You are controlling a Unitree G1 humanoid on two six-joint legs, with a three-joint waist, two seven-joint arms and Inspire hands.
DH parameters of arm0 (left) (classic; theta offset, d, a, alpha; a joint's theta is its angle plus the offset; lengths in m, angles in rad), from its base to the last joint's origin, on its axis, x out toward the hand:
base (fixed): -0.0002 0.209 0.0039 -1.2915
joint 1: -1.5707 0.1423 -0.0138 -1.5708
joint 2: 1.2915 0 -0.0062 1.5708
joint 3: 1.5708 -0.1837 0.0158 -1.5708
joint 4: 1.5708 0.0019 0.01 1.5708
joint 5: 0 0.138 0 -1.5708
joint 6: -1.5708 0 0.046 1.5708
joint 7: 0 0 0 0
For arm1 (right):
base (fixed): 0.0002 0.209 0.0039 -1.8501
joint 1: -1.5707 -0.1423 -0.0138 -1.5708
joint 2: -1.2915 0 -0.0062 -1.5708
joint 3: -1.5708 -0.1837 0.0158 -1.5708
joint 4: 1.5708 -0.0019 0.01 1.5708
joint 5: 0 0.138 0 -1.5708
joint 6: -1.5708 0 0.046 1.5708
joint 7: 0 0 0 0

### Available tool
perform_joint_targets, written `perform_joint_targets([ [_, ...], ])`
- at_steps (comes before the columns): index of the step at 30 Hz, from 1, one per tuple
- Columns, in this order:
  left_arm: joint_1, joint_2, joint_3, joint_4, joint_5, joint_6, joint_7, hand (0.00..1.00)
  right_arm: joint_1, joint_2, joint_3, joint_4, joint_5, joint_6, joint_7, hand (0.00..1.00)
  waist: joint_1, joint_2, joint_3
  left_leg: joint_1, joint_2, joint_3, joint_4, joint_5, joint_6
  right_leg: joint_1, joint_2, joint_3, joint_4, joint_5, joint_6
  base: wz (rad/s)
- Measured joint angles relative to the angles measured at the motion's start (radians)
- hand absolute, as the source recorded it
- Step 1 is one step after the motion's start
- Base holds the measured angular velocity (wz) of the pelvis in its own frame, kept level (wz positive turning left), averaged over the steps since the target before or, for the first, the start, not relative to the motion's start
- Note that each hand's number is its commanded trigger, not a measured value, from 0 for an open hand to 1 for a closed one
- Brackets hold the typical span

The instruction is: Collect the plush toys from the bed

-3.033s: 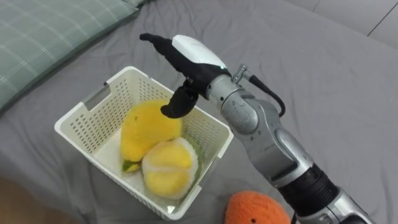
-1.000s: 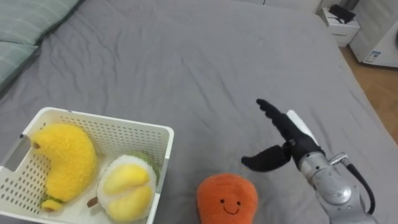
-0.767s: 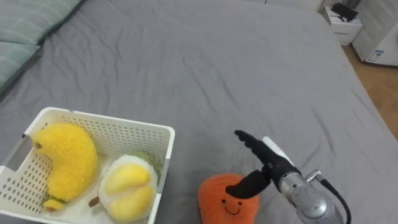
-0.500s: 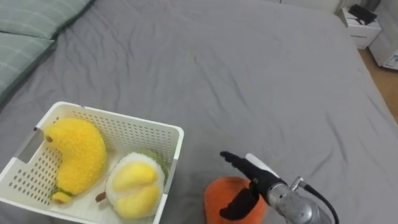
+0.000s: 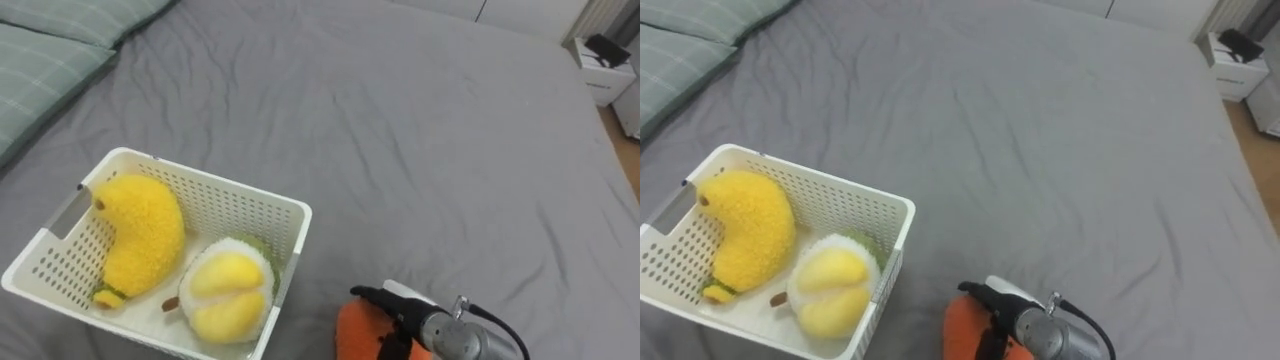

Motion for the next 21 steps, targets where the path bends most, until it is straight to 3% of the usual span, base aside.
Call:
perform_joint_targets([
  [1, 0.0, -0.002, 0.0, -0.001, -0.001, 0.0, 0.004, 0.0, 0.0, 0.0, 0.0, 0.013, -0.021, -0.002, -0.015, 0.81, -0.001, 0.001, -0.0003, 0.0, 0.0, -0.001, 0.0, 0.0, 0.0, 0.0, 0.0, -0.001, 0.0, 0.0, 0.0, 0.0],
  [2, 0.0, -0.004, 0.0, -0.002, -0.001, 0.0, 0.005, 0.0, 0.001, 0.0, 0.0, 0.017, -0.029, -0.003, -0.021, 1.0, -0.002, 0.002, -0.0005, 0.0, 0.0, -0.001, 0.0, 0.0, 0.0, 0.0, 0.0, -0.001, 0.0, 0.0, 0.0, 0.0],
  [13, -0.001, -0.015, -0.001, -0.021, 0.001, -0.001, 0.003, 0.0, -0.041, 0.01, -0.002, 0.121, -0.096, -0.026, -0.169, 1.0, 0.009, 0.01, -0.0019, -0.006, 0.0, -0.008, 0.0, 0.0, 0.0, 0.0, -0.001, -0.015, 0.001, 0.0, 0.0, 0.01],
  [21, 0.006, -0.025, -0.001, -0.026, 0.001, -0.002, 0.002, 0.0, -0.026, 0.012, -0.009, 0.144, -0.13, -0.037, -0.216, 1.0, 0.018, 0.011, -0.0021, -0.008, -0.001, -0.015, 0.006, 0.0, 0.0, 0.001, -0.004, -0.026, 0.001, 0.0, 0.001, 0.01],
])
